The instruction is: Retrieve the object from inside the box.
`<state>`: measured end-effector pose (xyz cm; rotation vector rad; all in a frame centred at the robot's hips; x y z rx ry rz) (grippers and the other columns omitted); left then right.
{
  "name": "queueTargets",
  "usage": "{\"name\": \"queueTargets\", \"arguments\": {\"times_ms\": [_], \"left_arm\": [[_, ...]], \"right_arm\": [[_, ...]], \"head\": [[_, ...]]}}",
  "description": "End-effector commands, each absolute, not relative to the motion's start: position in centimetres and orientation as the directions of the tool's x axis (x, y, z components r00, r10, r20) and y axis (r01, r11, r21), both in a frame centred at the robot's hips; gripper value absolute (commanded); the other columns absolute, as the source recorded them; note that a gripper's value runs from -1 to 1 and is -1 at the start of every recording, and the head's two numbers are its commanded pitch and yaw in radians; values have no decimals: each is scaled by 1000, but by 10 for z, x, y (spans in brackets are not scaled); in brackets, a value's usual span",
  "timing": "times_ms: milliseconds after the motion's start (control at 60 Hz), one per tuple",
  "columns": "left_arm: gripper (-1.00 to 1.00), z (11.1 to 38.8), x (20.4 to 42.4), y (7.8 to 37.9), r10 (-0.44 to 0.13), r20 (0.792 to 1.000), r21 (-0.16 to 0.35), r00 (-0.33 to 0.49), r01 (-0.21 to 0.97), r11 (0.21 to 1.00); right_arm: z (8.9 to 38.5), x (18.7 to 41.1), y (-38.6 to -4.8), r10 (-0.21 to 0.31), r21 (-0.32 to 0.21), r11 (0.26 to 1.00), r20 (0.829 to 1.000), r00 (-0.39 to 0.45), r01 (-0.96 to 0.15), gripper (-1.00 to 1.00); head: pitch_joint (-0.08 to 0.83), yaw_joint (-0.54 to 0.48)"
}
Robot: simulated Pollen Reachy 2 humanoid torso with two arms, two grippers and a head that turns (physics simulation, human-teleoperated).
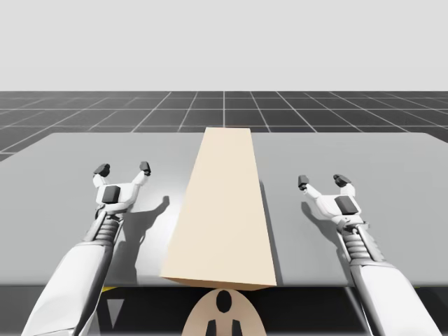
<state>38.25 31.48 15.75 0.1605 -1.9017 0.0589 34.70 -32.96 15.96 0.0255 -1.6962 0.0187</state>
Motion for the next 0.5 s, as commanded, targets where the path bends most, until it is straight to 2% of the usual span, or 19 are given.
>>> {"name": "queueTargets", "arguments": {"times_ms": [17, 83, 150, 167, 200, 283, 317, 333, 450, 500], "left_arm": [[-1000, 156, 383, 314, -87, 945, 45, -315, -140, 989], [-1000, 155, 385, 314, -84, 954, 52, -289, -120, 991], [-1000, 150, 388, 312, -81, 970, 70, -227, -58, 996], [-1000, 147, 389, 310, -85, 979, 83, -186, -14, 996], [-1000, 144, 389, 309, -97, 978, 96, -186, -12, 995], [-1000, 137, 389, 299, -124, 982, 137, -145, 80, 987], [-1000, 135, 388, 296, -132, 981, 148, -141, 111, 983], [-1000, 134, 386, 292, -140, 981, 161, -135, 164, 973], [-1000, 131, 378, 280, -167, 975, 201, -146, 262, 944], [-1000, 131, 374, 273, -160, 975, 202, -153, 318, 926]], "right_arm": [[160, 346, -329, -7, 5, 1000, 993, -119, -15, -1000], [160, 346, -329, -21, 15, 998, 993, -112, -59, -1000], [159, 347, -329, -16, 9, 998, 995, -97, -70, -1000], [157, 349, -328, -19, 12, 996, 997, -77, -91, -1000], [155, 349, -327, -17, 10, 994, 998, -63, -107, -1000], [147, 350, -317, 27, -30, 978, 999, -17, -208, -1000], [145, 349, -314, 21, -24, 974, 1000, -15, -226, -1000], [144, 348, -309, 30, -32, 965, 999, -14, -261, -1000], [141, 344, -296, 73, -81, 939, 997, -37, -335, -1000], [140, 341, -291, 93, -106, 925, 994, -53, -364, -1000]], "head": [[-17, -12], [-17, -11], [-17, -12], [-17, -12], [-17, -11], [-15, -11], [-15, -12], [-14, -13], [-12, -14], [-11, -15]]}}
